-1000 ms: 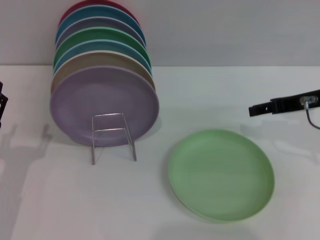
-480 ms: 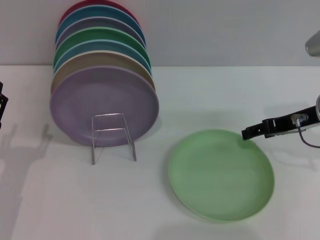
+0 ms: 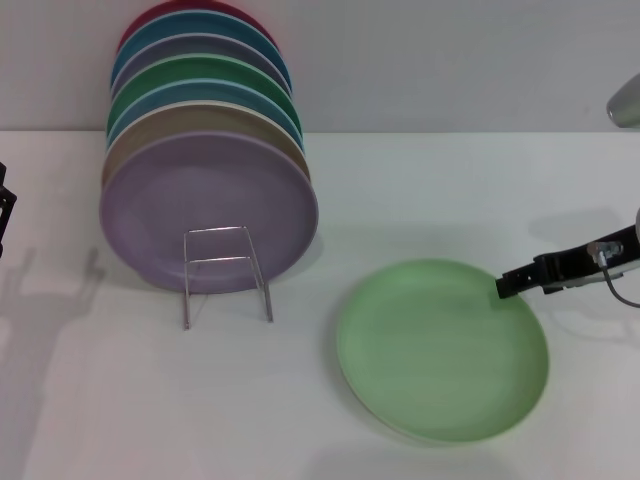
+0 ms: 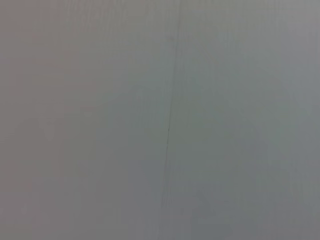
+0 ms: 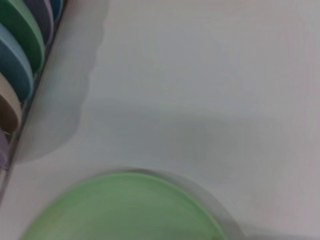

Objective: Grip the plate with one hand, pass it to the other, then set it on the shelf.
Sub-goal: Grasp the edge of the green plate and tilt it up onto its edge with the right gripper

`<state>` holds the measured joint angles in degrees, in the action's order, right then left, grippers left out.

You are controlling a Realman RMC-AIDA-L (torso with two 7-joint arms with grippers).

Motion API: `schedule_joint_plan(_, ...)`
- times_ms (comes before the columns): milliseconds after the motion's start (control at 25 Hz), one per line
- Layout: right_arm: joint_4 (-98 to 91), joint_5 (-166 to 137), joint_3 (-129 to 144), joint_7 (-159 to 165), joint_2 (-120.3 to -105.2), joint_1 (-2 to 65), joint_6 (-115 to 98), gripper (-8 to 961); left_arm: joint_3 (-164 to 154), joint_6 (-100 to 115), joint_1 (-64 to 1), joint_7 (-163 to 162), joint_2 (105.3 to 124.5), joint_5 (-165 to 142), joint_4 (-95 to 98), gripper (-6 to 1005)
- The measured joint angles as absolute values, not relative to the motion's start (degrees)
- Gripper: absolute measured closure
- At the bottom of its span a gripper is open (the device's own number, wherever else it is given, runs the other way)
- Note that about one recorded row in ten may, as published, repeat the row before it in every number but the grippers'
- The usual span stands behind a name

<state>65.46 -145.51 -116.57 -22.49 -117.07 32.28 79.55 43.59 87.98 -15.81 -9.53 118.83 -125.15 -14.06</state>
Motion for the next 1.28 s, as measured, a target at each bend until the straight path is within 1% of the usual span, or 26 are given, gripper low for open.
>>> schedule_joint_plan(960,61.1,-146.7,-116.0,-23.0,-117.06,33.0,80.0,266,43.6,88.2,-15.7,-9.6,118.82,-125.2,-14.1,197)
schedule_joint_plan(1200,60.7,-146.8,-116.0,-23.1,-117.07,33.1,80.8,328,43.6,88.5,-15.7,-9.6,118.82,-125.2,-14.1,197)
schedule_joint_plan(1280,60.5,-146.8,-116.0,-23.1,-117.07,33.1,80.8,577,43.6,88.6,-15.6,-9.6,118.82,-125.2,-14.1,197)
